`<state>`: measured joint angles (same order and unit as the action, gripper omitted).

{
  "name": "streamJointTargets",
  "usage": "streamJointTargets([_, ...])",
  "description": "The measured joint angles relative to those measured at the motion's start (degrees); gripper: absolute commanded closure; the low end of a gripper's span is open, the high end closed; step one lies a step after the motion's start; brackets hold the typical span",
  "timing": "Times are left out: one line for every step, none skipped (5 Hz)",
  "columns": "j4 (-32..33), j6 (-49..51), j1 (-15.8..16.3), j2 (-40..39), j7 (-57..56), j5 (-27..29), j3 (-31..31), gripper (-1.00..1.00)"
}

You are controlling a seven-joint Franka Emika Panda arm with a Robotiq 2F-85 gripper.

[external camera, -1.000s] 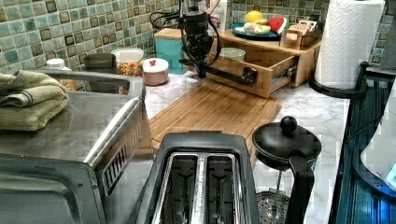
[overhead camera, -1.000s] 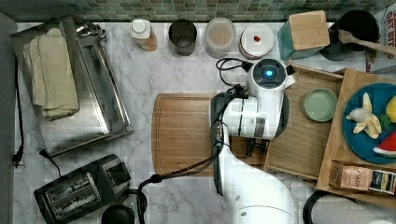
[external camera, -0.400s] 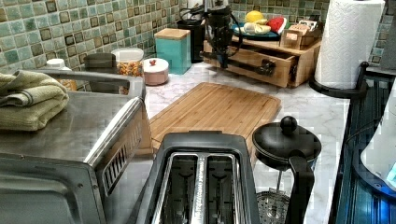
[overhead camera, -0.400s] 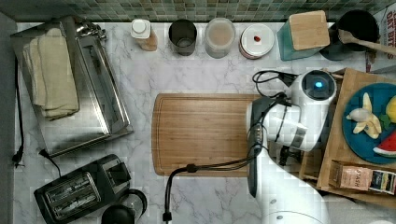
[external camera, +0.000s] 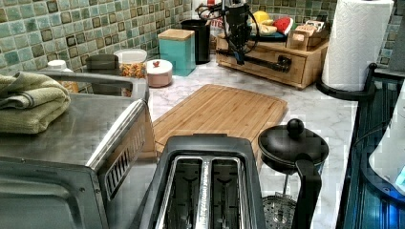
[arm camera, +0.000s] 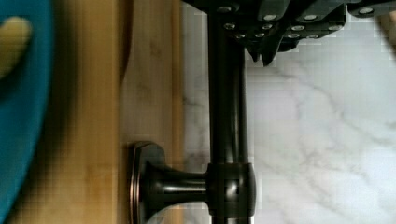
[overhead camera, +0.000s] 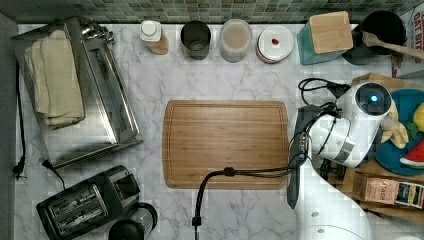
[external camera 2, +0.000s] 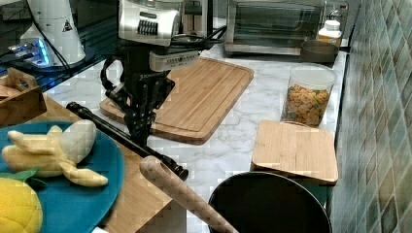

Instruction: Close the drawer.

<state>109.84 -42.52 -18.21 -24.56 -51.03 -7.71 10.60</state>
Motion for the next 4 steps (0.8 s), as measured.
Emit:
streamJointTargets([-1.6,2.4,0.3,-0.7,-0.1,-0.1,0.0,1.0])
streamJointTargets([-3.4,4.5,0.3,-1.6,-1.9,-0.1,0.0,1.0])
streamJointTargets([-3.6,5.0,0.4,-1.8,-2.5,-0.1,0.0,1.0])
streamJointTargets([-3.6,5.1,0.3,-1.8,-2.5,-0.1,0.0,1.0])
